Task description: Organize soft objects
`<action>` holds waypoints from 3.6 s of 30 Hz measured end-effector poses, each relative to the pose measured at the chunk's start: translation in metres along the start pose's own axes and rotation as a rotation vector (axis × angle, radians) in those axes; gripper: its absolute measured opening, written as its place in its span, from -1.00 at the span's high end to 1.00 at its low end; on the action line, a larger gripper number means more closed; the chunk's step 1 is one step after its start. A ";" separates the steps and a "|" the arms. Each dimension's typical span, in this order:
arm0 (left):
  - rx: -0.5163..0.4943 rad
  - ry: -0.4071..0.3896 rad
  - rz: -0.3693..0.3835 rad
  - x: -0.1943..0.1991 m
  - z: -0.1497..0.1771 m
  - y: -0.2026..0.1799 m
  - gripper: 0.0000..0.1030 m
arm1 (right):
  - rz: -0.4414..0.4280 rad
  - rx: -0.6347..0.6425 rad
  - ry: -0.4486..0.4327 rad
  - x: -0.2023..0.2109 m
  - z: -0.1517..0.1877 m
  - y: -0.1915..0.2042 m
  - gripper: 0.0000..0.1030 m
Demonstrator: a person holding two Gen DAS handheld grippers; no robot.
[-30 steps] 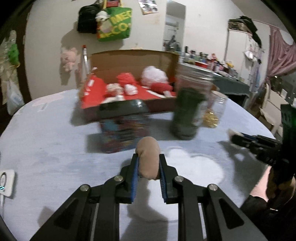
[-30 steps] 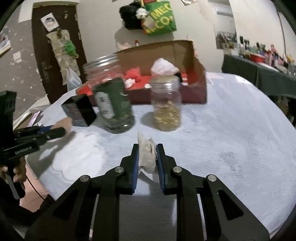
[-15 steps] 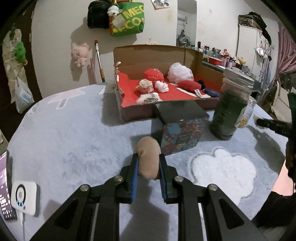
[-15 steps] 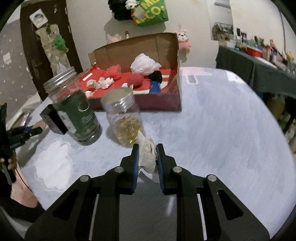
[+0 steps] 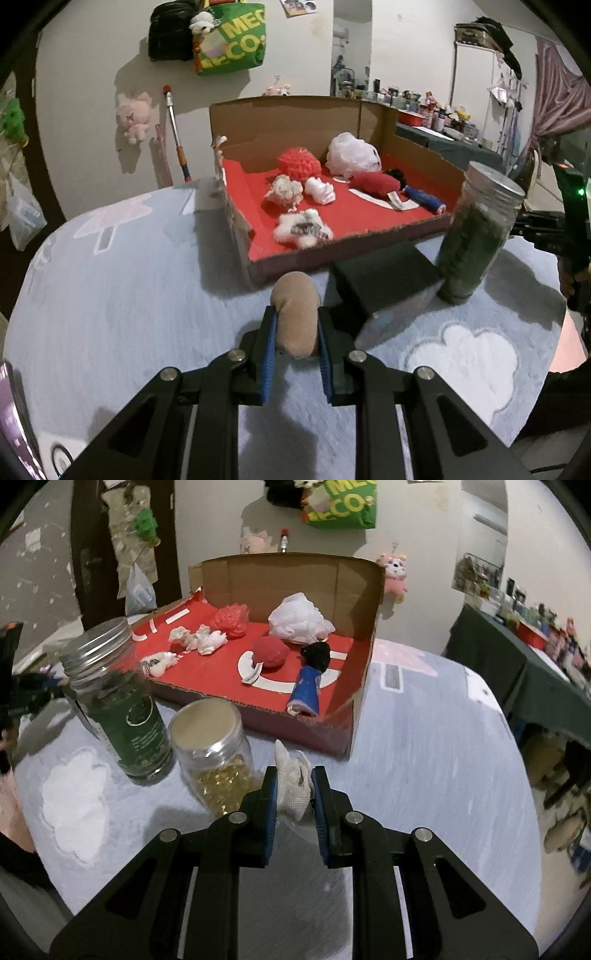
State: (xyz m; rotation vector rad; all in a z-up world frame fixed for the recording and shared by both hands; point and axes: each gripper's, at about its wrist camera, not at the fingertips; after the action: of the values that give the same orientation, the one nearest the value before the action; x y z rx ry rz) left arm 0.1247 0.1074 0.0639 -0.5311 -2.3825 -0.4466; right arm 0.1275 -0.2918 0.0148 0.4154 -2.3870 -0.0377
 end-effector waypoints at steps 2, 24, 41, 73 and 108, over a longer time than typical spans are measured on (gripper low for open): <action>-0.023 0.002 -0.005 -0.001 -0.007 0.004 0.59 | -0.008 0.012 0.008 -0.002 -0.006 0.000 0.67; -0.118 0.070 0.207 -0.058 -0.132 -0.013 0.58 | -0.211 -0.038 0.190 -0.058 -0.100 0.025 0.66; -0.160 0.355 0.302 -0.161 -0.168 -0.044 0.48 | -0.107 -0.044 0.522 -0.156 -0.124 0.049 0.64; 0.036 0.282 0.156 -0.120 -0.160 -0.023 -0.79 | 0.033 -0.182 0.345 -0.097 -0.133 0.038 -0.37; 0.188 0.263 -0.008 -0.114 -0.123 -0.017 -0.98 | 0.160 -0.275 0.248 -0.094 -0.097 0.044 -0.38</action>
State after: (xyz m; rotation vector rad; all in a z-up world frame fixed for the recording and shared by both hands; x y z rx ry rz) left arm 0.2609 0.0094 0.0760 -0.3536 -2.1463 -0.2732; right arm 0.2446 -0.2128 0.0336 0.0917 -2.1241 -0.2258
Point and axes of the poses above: each gripper's, at about its wrist camera, not at the fingertips, and x roughly against the way its jaws point, y to its left, z to its underside, and after that the axes turned 14 degrees about -x, right-handed
